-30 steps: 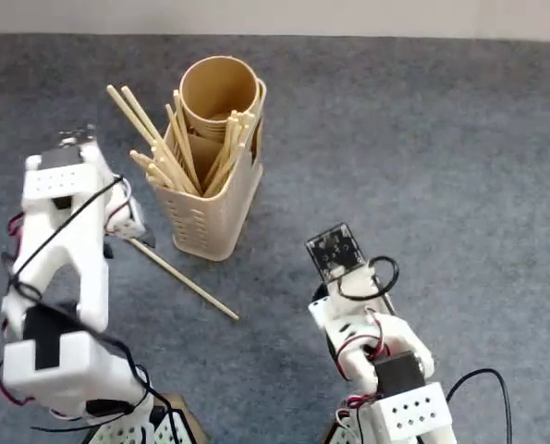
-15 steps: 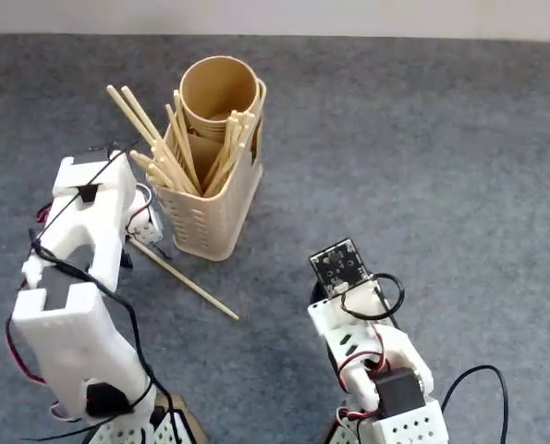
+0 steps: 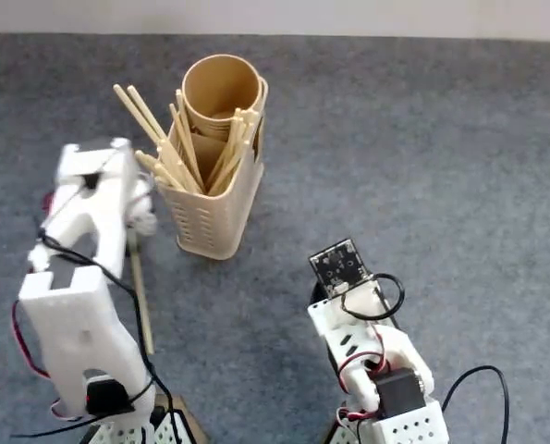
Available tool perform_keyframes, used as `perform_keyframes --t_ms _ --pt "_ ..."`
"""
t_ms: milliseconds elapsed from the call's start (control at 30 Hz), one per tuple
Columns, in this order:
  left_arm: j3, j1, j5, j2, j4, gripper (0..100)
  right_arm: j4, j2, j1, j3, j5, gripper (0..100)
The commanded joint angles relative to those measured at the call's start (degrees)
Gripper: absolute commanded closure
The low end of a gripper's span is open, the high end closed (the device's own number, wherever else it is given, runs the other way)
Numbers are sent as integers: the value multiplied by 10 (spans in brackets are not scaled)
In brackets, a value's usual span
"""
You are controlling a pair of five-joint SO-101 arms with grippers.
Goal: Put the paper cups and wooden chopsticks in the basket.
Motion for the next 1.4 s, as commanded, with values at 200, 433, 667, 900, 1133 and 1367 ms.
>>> perform_keyframes --t_ms 200,433,667,900,1133,1367 --pt "-307 -131 -3 -148 50 995 1 -8 4 14 5 821" --pt "-669 81 -48 -247 47 995 1 -8 4 14 5 821" --pt "-766 281 -121 -260 61 995 -23 -8 4 15 5 821" --pt "-633 310 -121 -231 64 995 -23 -8 4 15 5 821" --pt "-569 307 -121 -202 69 989 -23 -8 4 15 6 821" --pt "-569 305 -120 -212 69 774 -23 -8 4 15 6 821"
